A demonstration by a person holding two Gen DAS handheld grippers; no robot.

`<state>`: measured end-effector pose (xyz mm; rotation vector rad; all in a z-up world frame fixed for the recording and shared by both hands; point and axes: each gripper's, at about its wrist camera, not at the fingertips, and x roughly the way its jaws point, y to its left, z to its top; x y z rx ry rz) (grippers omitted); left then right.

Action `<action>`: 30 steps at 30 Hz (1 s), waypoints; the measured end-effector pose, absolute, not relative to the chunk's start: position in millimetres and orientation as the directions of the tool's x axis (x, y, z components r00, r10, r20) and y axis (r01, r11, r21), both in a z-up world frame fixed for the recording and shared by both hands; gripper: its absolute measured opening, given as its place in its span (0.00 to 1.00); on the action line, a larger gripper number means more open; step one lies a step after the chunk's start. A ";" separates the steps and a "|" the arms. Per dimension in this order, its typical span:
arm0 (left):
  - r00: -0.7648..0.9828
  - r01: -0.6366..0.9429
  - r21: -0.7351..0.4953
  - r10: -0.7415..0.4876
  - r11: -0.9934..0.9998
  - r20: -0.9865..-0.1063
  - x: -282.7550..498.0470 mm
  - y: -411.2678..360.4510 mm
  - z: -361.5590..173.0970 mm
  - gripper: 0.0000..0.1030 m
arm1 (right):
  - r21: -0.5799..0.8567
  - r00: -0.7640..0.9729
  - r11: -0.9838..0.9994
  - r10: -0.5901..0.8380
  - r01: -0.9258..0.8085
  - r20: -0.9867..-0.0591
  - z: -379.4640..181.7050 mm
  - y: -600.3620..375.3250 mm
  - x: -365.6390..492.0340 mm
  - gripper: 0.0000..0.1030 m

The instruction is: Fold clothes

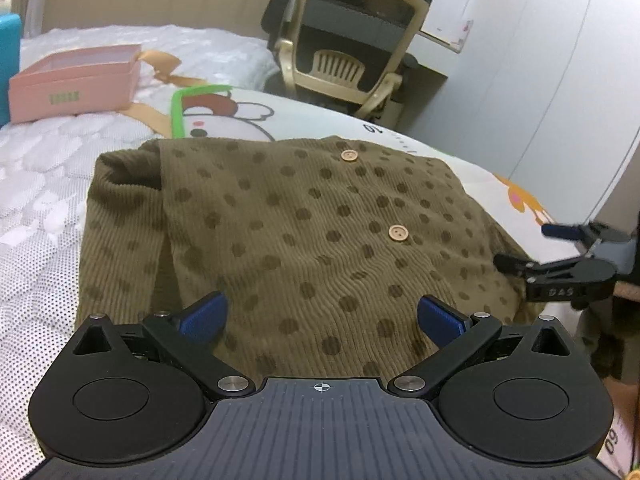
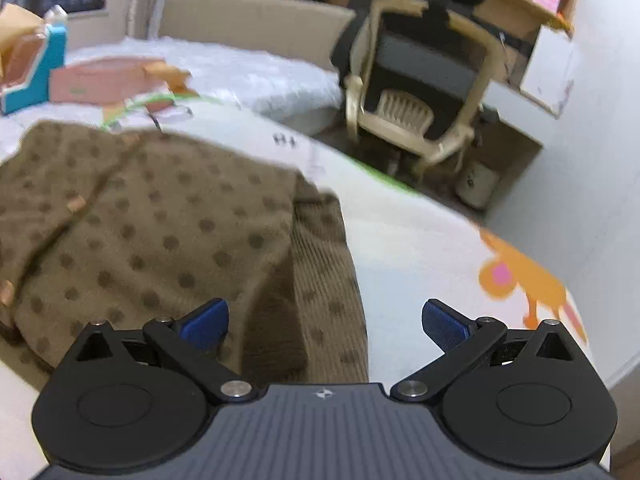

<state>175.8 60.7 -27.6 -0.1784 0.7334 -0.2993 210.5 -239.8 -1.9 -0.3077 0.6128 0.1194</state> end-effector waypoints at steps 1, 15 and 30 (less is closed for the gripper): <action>0.703 0.203 -0.264 -0.328 0.943 -0.631 176.0 60.7 -27.6 1.00 | -0.239 0.818 0.947 0.042 -0.216 -0.574 2.2 -238.5 210.0 1.00; 0.730 0.185 -0.295 -0.332 0.937 -0.597 173.2 63.8 -32.0 1.00 | -0.242 0.821 0.915 0.142 -0.321 -0.554 11.4 -203.3 212.4 1.00; 0.759 0.093 -0.511 -0.393 0.855 -0.519 217.6 125.7 -1.2 1.00 | 0.180 0.659 0.910 0.396 -0.373 -0.640 2.0 -189.4 295.8 1.00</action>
